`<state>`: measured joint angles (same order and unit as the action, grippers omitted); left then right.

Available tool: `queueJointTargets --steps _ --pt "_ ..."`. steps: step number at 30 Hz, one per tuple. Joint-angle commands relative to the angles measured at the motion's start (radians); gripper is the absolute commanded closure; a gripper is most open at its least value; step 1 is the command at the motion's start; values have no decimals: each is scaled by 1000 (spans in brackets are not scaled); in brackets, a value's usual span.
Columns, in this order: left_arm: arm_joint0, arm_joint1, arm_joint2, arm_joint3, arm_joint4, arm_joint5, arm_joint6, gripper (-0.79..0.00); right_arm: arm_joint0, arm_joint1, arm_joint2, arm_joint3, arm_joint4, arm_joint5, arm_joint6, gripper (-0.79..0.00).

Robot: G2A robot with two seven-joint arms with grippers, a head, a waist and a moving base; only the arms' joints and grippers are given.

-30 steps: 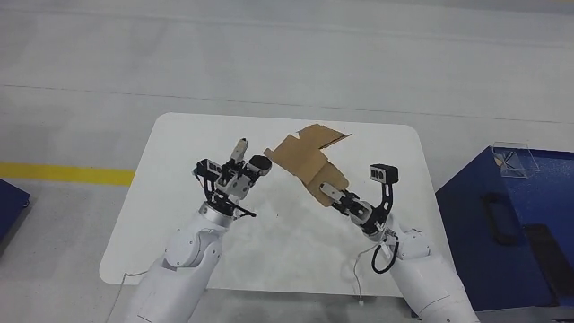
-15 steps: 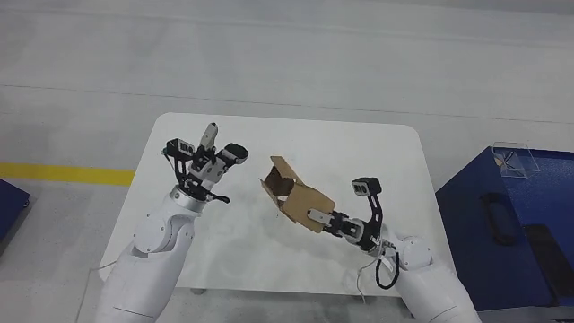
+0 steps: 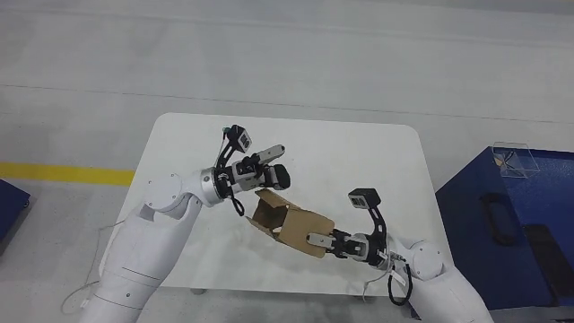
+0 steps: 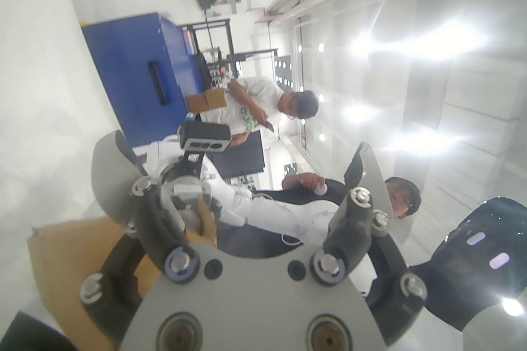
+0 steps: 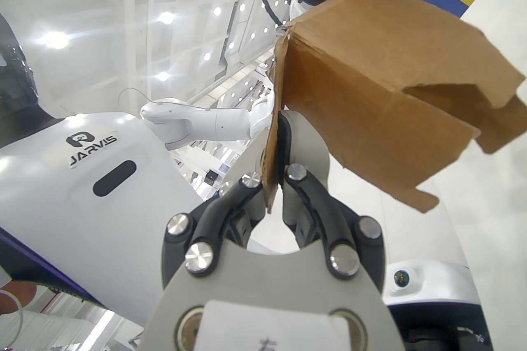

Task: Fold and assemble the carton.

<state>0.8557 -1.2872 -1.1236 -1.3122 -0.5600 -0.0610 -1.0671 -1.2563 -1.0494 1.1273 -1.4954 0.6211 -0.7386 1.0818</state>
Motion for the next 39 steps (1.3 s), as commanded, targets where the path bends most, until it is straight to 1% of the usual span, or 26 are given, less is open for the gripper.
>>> queueJointTargets --steps 1,6,8,10,21,23,24,25,29,31,34,37,39 --pt "-6 1 14 17 -3 22 -62 -785 -5 11 9 -7 5 -5 -5 0" --pt "2 0 28 30 -57 59 -125 -785 -13 35 22 -13 12 -23 -23 0" --pt "10 -2 24 26 -75 40 -96 -785 -15 42 16 -9 35 -19 -20 0" --pt "20 -6 21 13 -92 -3 -50 -785 -15 42 16 -9 35 -19 -20 0" --pt "21 -5 23 6 -84 -9 -52 -785 -15 42 16 -9 35 -19 -20 0" --pt "26 6 8 -23 46 -43 -13 -785 -18 43 22 -27 -20 0 -41 0" --pt "25 18 -1 -66 155 -26 -14 -785 -24 45 27 -40 -31 22 -47 0" --pt "28 24 -12 -90 192 -17 -19 -785 -25 46 32 -45 -34 31 -48 0" --pt "56 62 -68 -248 480 100 -36 -785 -31 55 71 -66 -78 58 -40 0" --pt "78 79 -84 -333 598 157 -74 -785 -38 59 90 -78 -96 63 -38 0" --pt "107 96 -110 -433 670 230 -140 -785 -49 63 116 -95 -122 70 -43 0" --pt "115 113 -120 -512 796 320 -197 -785 -58 67 135 -113 -175 66 -54 0" --pt "118 120 -116 -549 846 365 -232 -785 -64 69 139 -129 -214 65 -61 0"
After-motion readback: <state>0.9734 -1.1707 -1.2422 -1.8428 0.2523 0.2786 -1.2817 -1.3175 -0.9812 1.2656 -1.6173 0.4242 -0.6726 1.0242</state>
